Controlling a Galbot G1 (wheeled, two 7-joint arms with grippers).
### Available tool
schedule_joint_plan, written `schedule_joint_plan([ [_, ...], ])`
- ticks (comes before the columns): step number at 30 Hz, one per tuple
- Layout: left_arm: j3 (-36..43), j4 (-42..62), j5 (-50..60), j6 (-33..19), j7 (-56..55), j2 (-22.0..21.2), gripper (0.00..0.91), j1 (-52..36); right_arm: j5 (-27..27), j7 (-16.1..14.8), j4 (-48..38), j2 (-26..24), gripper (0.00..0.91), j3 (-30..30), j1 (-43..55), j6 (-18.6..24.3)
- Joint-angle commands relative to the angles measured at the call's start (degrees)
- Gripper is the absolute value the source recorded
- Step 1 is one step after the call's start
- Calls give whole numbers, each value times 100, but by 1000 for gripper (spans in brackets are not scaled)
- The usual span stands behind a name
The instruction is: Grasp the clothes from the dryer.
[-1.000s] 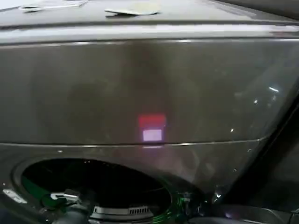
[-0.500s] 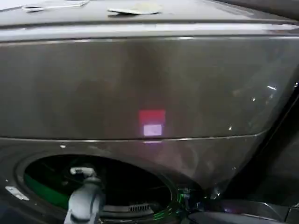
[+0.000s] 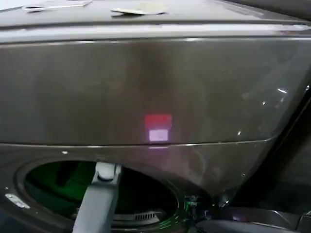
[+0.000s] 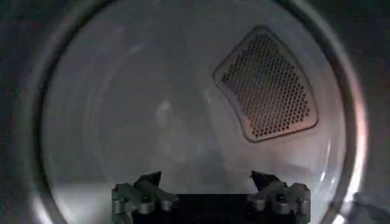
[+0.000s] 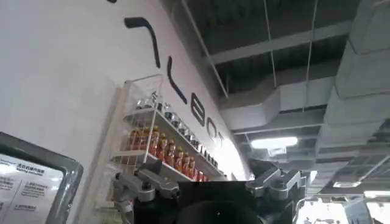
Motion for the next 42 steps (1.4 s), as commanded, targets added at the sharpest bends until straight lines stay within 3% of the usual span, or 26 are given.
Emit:
schedule_joint_plan([
  [1,378,2100,626,-256,2250,106,907,-1332,-12,-11,-33,9,907,14,-19,-10],
  [8,1092,3298,1558,-899,4067,282,907,-1942,-28,-28,-34,44,907,8,-19,-34],
  [12,1516,3746,2312,-945,4535,322,907,-2262,-29,-36,-36,58,907,31,-31,-31],
  [23,2156,4447,4638,-820,4787,177,907,-2965,-44,-51,-9,130,907,36,-35,-39],
  [28,2344,4623,5182,-853,4920,265,907,-3062,-56,-58,23,124,907,9,-28,-49],
  [42,2870,4935,5425,-726,4784,288,907,-3060,-65,-71,74,146,907,-19,-31,-46],
])
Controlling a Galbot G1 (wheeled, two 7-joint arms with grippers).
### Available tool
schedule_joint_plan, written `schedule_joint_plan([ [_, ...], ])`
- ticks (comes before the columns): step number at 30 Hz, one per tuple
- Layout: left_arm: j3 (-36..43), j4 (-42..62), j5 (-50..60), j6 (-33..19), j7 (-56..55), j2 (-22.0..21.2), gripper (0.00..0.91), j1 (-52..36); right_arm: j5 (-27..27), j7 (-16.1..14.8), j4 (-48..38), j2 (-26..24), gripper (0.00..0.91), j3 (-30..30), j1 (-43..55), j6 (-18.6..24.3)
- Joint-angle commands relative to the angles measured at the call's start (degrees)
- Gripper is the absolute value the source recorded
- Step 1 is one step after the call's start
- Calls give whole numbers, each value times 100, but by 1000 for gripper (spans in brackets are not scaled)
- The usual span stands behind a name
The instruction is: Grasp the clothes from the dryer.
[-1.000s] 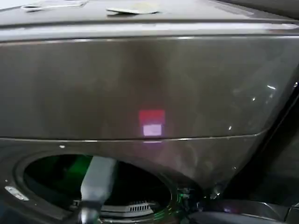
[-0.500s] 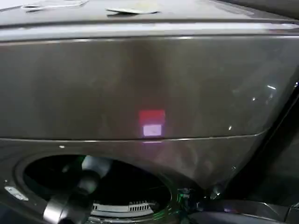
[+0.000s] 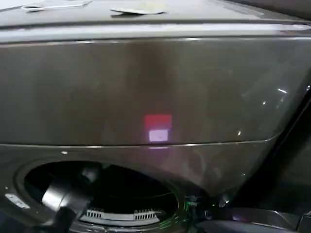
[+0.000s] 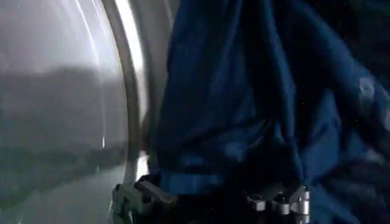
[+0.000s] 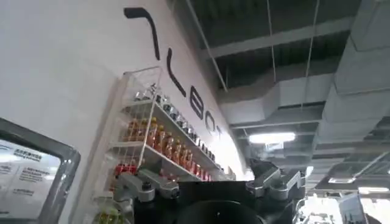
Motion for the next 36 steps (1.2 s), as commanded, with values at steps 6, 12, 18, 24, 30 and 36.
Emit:
schedule_joint_plan([
  [6,464,435,356,39,134,-47,114,-41,-8,0,-8,16,907,0,13,13],
  [12,456,429,293,0,154,-77,0,-103,-18,0,-32,19,907,11,18,17],
  [18,331,317,-25,-18,146,-107,0,-88,-92,2,-46,47,907,-31,38,28],
  [24,-219,48,-863,19,-27,-82,0,199,-125,9,-44,62,907,-80,71,43],
  [30,-961,-641,-1512,95,-529,46,0,665,-151,14,-18,60,907,-150,102,48],
  [36,-1273,-2334,-2267,733,-1342,293,0,1486,-181,17,-3,72,907,-207,133,55],
])
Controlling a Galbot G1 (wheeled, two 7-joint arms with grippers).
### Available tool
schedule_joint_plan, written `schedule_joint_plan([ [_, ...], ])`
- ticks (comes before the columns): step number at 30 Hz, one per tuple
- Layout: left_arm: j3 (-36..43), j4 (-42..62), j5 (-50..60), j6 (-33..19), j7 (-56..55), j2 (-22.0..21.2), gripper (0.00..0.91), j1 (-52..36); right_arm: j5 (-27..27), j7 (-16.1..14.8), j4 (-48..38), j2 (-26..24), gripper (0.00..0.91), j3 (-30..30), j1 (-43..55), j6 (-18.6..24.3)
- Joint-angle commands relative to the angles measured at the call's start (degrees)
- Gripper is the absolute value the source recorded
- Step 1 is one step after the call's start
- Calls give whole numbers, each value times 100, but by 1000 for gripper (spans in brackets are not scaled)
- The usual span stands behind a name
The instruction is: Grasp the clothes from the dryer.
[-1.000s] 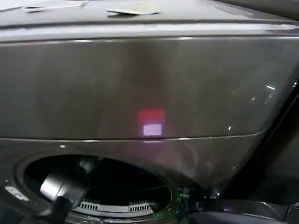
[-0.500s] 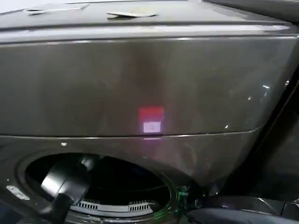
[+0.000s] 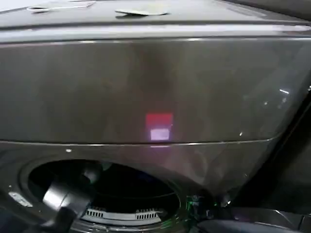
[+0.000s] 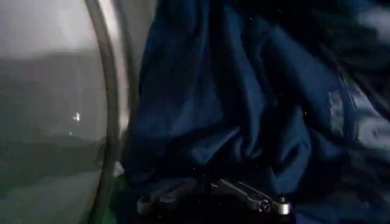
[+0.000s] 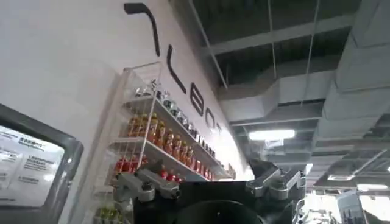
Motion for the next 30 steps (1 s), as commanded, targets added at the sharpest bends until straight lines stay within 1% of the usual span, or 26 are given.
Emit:
schedule_joint_plan([
  [1,-835,-2108,-1184,738,-1144,222,0,1042,-17,7,51,18,907,-65,28,4],
  [5,-1117,-3145,-1781,1258,-1899,226,0,1533,-25,8,48,25,907,-82,29,8],
  [6,-1230,-3501,-2015,1506,-2210,214,0,1639,-24,8,40,25,907,-78,24,10],
  [10,-1493,-4511,-2700,1724,-3010,149,0,2251,-14,11,33,25,907,-69,15,13],
  [13,-1718,-5070,-2909,1830,-3620,62,0,2727,-13,11,53,31,907,-75,16,13],
  [14,-1765,-5157,-2992,1749,-3859,46,0,2828,-9,-1,63,35,907,-75,20,16],
  [15,-1803,-5288,-3203,1511,-4113,28,0,2981,-7,-19,75,34,907,-78,26,27],
  [17,-1862,-5512,-3521,1202,-4451,-15,0,3218,3,-5,101,36,907,-104,35,76],
  [18,-1901,-5582,-3636,838,-4653,-51,0,3298,1,13,114,38,907,-121,40,106],
  [21,-2024,-5676,-3654,380,-5069,-169,0,3454,19,-19,155,57,907,-133,39,184],
  [25,-2127,-5878,-3767,100,-5588,-283,0,3663,-6,-84,131,53,907,-92,28,311],
  [28,-2179,-5993,-3731,-258,-5821,-338,0,3799,-4,-96,101,47,907,-79,25,471],
  [30,-2177,-6002,-3719,-516,-5887,-342,0,3881,-66,-132,101,48,907,-64,40,474],
])
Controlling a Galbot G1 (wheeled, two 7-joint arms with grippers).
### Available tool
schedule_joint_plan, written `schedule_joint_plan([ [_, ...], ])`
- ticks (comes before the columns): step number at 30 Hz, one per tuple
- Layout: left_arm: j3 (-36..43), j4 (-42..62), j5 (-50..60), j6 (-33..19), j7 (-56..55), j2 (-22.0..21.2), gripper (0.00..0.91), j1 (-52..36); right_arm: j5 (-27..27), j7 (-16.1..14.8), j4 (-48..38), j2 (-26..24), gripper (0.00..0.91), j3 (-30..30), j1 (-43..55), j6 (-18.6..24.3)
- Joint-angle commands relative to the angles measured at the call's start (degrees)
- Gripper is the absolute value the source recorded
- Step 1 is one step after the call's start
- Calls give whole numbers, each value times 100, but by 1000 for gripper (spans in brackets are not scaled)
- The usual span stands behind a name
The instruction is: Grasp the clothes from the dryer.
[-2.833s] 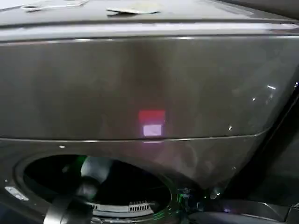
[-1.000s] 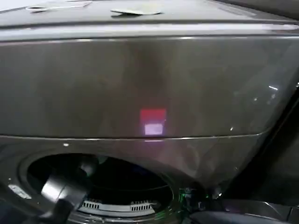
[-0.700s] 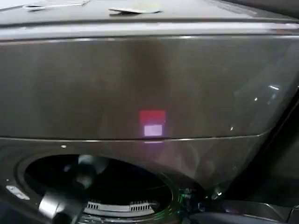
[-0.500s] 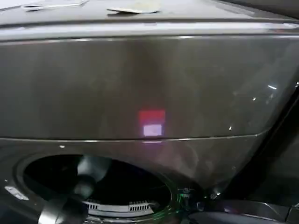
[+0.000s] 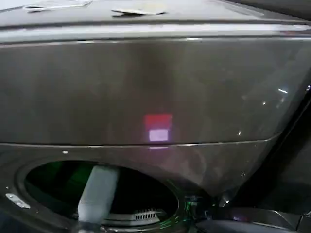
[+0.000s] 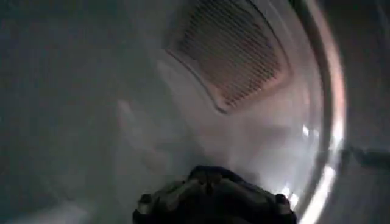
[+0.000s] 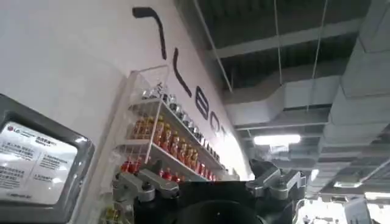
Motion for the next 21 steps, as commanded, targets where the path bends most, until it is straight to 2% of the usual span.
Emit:
schedule_joint_plan([
  [1,-239,-754,-420,-1291,-1340,-118,0,776,-67,-51,-13,-1,907,32,16,186],
  [10,-249,-974,-362,-1526,-1337,-161,0,1116,56,5,-39,-3,907,-8,29,324],
  [21,-191,-916,-410,-1398,-1311,-147,0,918,47,12,-85,-5,907,17,18,342],
])
